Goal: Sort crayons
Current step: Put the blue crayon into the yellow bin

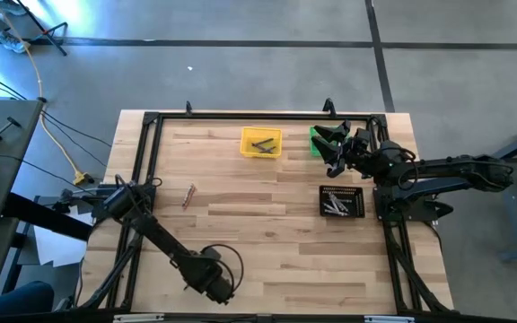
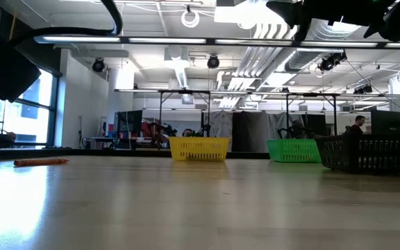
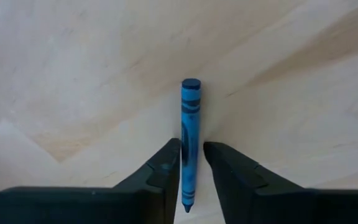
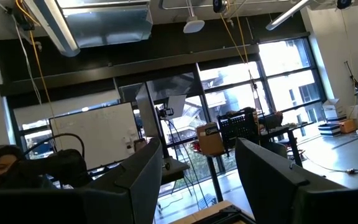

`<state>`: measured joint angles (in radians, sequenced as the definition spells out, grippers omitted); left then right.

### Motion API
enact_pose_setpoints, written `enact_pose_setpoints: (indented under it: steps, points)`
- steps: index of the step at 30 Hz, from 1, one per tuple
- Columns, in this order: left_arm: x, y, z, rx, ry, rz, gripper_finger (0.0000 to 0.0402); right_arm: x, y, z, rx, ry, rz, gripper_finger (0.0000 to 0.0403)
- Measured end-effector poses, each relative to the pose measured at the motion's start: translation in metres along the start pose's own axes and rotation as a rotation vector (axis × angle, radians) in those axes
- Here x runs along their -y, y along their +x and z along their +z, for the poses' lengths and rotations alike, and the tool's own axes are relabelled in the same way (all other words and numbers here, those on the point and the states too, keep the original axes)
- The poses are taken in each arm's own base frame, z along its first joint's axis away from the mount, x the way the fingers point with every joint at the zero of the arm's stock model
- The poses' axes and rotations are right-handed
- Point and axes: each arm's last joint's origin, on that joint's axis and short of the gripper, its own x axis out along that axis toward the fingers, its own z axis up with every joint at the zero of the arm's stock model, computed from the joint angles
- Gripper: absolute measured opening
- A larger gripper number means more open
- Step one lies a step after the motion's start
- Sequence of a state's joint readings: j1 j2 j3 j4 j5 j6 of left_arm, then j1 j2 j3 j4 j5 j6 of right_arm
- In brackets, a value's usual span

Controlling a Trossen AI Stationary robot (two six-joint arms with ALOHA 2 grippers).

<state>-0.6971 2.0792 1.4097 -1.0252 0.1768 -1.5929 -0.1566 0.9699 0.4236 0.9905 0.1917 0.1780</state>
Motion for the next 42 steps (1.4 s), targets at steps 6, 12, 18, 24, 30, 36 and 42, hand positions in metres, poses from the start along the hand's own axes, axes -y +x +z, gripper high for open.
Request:
enact_pose_setpoints:
  steps: [6, 12, 18, 24, 30, 36, 42]
  points:
    - [-0.001, 0.0, 0.001, -0.001, 0.013, 0.006, 0.009, 0.0, 0.0, 0.0, -0.001, 0.0, 0.0, 0.0197]
    - [-0.006, 0.007, 0.001, -0.034, -0.06, 0.027, 0.009, 0.0, 0.0, -0.001, -0.006, 0.003, -0.001, 0.0197]
    - [-0.006, 0.009, -0.002, -0.032, -0.08, 0.015, 0.009, 0.0, 0.0, -0.001, -0.006, 0.003, -0.001, 0.0197]
    - [-0.005, 0.01, -0.002, -0.035, -0.102, 0.015, 0.0063, 0.0, 0.0, -0.001, -0.006, 0.004, -0.001, 0.0197]
    - [-0.006, 0.01, -0.002, -0.039, -0.113, 0.02, 0.0007, 0.0, 0.0, -0.002, -0.017, 0.031, 0.007, 0.0197]
    - [-0.006, 0.01, -0.002, -0.037, -0.086, 0.02, 0.0005, -0.002, 0.0, -0.004, -0.06, 0.086, 0.078, 0.0197]
    - [-0.007, 0.004, -0.004, -0.016, -0.04, -0.005, 0.0003, -0.004, -0.001, -0.009, -0.131, 0.137, 0.154, 0.0197]
